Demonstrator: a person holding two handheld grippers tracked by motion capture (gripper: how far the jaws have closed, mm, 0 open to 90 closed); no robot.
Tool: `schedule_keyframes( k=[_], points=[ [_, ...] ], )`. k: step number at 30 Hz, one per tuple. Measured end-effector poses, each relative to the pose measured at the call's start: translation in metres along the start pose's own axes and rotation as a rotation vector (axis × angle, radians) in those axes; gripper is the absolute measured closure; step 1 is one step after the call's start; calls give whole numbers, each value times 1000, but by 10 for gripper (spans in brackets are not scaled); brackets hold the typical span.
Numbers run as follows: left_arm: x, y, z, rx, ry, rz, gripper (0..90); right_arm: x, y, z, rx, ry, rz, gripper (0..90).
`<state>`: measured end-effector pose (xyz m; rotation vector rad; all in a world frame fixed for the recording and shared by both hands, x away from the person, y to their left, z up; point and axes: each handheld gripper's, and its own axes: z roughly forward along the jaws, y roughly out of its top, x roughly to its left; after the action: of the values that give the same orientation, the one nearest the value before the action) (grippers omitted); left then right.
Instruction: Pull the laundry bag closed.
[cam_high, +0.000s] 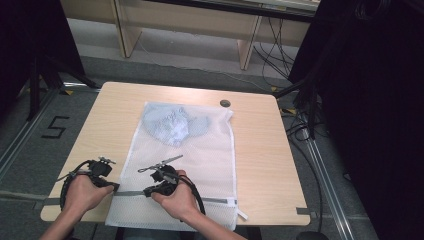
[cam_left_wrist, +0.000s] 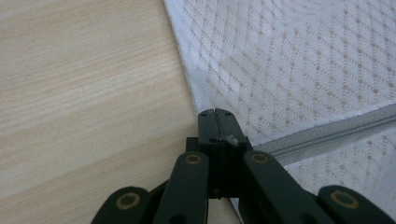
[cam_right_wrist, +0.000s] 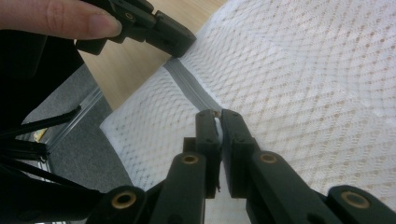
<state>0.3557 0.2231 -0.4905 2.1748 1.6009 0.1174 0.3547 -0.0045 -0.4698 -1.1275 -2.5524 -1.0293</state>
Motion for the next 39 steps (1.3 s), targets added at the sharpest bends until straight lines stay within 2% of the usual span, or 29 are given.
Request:
schedule_keyframes(
  k=[2,7,8,10,14,15,17,18,20,28,29,31,34,35,36,39],
  points=[
    [0,0,0,-1,0,0,900,0,0,-1,5,-5,10,871],
    [0,0,0,-1,-2,0,900,-1,-2,-3,0,-5,2,871],
    [0,0,0,1,-2,2,900,0,-2,-4,15,-7,27,871],
    [0,0,0,0,0,0,900,-1,-2,-4,-2,-1,5,871],
    [0,0,0,0,2,0,900,-3,-4,-7,1,-10,18,871],
    [0,0,0,1,2,1,900,-4,-4,-7,-7,-10,7,871],
    [0,0,0,0,1,0,900,-4,-5,-11,5,-11,25,871],
    [0,0,0,0,1,0,900,-5,-5,-11,-7,-13,7,871],
    [0,0,0,1,1,0,900,-7,-5,-13,-12,-13,4,871],
    [-1,0,0,6,5,1,900,-7,-7,-16,-13,-12,4,871],
    [0,0,0,7,4,1,900,-7,-7,-17,-3,-13,23,871],
    [-1,0,0,5,4,1,900,-8,-7,-17,-10,-12,9,871],
    [-1,0,0,3,5,0,900,-8,-8,-19,7,-22,30,871],
    [-1,0,0,3,5,0,900,-8,-8,-19,7,-22,30,871],
    [0,0,0,-2,2,0,900,-9,-8,-19,-8,-14,11,871],
    [-1,0,0,5,5,0,900,-10,-9,-21,-7,-15,18,871]
  ],
)
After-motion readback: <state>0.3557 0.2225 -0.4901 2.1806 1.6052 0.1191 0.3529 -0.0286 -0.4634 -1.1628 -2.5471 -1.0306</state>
